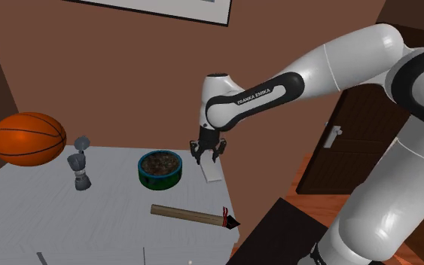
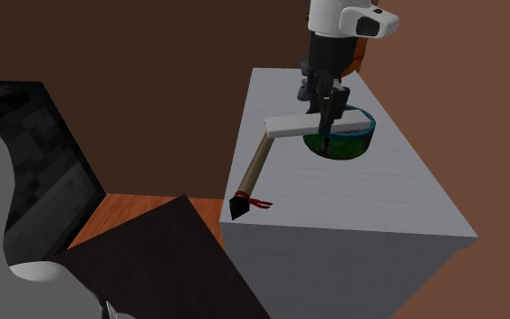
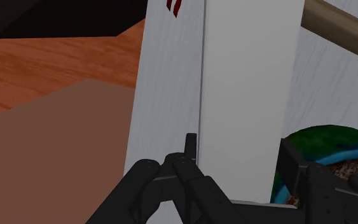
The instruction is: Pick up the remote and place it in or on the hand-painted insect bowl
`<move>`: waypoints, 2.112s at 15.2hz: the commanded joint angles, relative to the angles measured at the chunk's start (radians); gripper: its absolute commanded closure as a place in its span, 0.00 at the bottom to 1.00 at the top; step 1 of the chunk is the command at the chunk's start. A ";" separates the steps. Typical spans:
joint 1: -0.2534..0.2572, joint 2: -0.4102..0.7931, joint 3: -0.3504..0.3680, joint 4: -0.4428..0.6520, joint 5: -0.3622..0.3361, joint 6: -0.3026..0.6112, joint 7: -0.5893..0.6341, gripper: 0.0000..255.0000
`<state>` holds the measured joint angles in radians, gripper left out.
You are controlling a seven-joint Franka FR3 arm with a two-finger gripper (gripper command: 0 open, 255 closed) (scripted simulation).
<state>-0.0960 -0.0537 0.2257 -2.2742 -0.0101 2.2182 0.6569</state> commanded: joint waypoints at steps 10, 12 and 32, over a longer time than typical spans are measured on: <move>0.059 0.394 0.019 0.533 -0.104 -0.154 0.113 1.00; 0.079 0.477 0.016 0.658 -0.121 -0.199 0.127 1.00; 0.125 0.715 -0.004 0.844 -0.167 -0.151 0.156 1.00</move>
<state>0.0289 0.6589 0.2221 -1.4303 -0.1760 2.0641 0.8120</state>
